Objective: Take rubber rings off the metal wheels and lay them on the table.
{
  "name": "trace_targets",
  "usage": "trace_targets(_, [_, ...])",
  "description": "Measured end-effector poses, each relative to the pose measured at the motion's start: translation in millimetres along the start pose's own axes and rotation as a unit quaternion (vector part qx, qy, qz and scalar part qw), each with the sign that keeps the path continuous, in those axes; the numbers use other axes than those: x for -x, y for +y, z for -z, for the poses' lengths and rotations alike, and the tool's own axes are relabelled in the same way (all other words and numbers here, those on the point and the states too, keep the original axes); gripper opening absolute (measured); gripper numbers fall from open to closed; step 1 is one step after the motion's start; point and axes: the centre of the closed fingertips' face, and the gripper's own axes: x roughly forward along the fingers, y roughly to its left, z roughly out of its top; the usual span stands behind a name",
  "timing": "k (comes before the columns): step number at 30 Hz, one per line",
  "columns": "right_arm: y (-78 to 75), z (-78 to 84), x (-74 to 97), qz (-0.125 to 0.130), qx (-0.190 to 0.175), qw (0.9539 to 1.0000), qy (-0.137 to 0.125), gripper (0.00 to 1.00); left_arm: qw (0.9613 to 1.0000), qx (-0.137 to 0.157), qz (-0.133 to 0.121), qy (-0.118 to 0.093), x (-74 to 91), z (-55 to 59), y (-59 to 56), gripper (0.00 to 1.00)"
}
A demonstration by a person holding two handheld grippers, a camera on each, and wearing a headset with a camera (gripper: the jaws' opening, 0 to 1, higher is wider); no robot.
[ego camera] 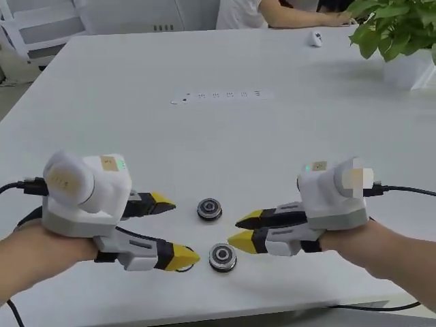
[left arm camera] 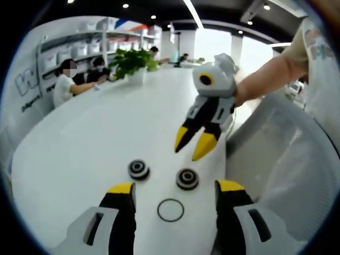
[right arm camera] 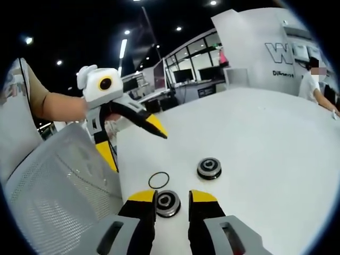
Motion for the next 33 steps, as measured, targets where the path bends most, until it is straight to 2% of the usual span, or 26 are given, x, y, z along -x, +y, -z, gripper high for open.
trace_targets(19, [5.5, 31.0, -2.7, -0.008, 0.018, 0.9995, 0.026, 0.20, 0.9994, 0.005, 0.027, 0.023, -25.9, 13.6, -7.1, 0.53])
trace_targets(33, [1.9, 43.1, -8.2, -0.005, 0.021, 0.9993, 0.031, 0.18, 0.9985, 0.009, 0.045, 0.029, -42.0, 15.7, -17.0, 0.45])
